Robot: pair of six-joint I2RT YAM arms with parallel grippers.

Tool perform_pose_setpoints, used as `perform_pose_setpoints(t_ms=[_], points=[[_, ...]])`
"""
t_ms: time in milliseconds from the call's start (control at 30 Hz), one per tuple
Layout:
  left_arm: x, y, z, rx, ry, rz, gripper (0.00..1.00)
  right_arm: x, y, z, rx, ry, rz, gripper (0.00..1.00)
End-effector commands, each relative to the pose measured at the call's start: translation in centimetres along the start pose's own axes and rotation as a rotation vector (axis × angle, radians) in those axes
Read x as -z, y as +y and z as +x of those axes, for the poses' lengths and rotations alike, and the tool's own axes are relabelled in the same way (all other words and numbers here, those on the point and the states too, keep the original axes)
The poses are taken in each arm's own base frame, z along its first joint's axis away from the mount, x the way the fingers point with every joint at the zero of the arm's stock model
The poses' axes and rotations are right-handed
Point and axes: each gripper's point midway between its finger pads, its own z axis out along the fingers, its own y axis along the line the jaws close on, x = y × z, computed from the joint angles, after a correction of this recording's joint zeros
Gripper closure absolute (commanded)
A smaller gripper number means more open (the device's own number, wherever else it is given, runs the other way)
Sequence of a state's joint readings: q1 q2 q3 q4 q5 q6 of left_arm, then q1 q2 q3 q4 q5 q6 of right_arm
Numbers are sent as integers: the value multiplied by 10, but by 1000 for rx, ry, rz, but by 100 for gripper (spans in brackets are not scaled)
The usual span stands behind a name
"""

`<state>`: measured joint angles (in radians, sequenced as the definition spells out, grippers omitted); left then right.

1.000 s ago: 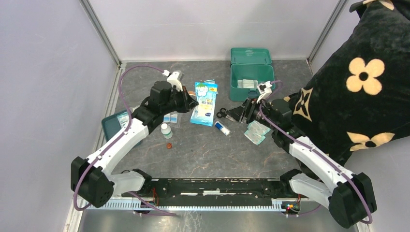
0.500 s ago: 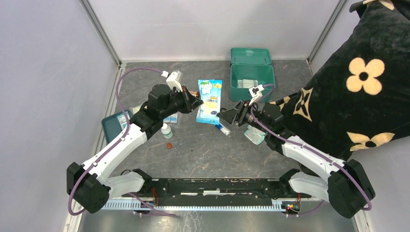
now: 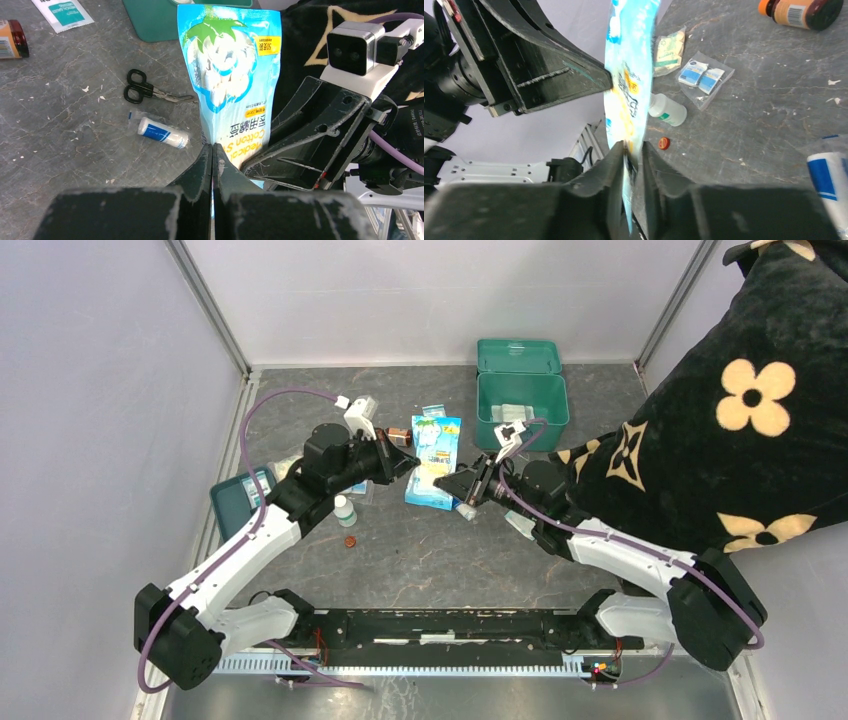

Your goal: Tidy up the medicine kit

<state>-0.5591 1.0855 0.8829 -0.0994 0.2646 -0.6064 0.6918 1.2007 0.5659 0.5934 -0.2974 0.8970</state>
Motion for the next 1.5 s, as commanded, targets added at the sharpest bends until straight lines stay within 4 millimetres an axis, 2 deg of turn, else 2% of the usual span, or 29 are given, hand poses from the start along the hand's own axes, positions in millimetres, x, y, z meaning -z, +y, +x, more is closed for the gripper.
perform_pose_setpoints(t_ms=[0,33,233,333,367,500,600,667,767,933,1133,1267,1367,1467], points=[[5,-18,-5,-10,-11,71,96,-6,24,-37,80,-131,-28,81],[5,-18,-6,-13,-12,69,91,-5,19,-38,101,-132,3,85],[12,-10,-21,-68,-35,-17,44,4,-4,-61,235,-145,224,100],[17,5,-27,-104,-47,-118,30,11,-17,-91,388,-142,388,100],[19,11,-28,-113,-48,-151,28,14,-18,-108,469,-132,446,100],[26,29,-25,-155,-41,-239,24,34,-42,-164,688,-54,717,100],[28,40,-19,-168,-22,-280,23,48,-57,-200,806,-29,812,100],[29,43,-14,-176,-2,-292,23,56,-67,-221,874,-14,857,100],[32,50,-14,-194,1,-328,22,59,-83,-239,1006,33,915,100],[35,58,-15,-214,-2,-368,21,51,-106,-247,1319,129,920,100],[41,71,-22,-243,-30,-444,21,40,-134,-248,1765,373,830,100],[46,82,-24,-246,-44,-501,18,35,-161,-250,1847,553,728,100],[46,88,-23,-240,-44,-525,18,40,-187,-249,1910,699,705,100],[46,94,-22,-230,-38,-540,18,41,-206,-253,1921,750,699,100]])
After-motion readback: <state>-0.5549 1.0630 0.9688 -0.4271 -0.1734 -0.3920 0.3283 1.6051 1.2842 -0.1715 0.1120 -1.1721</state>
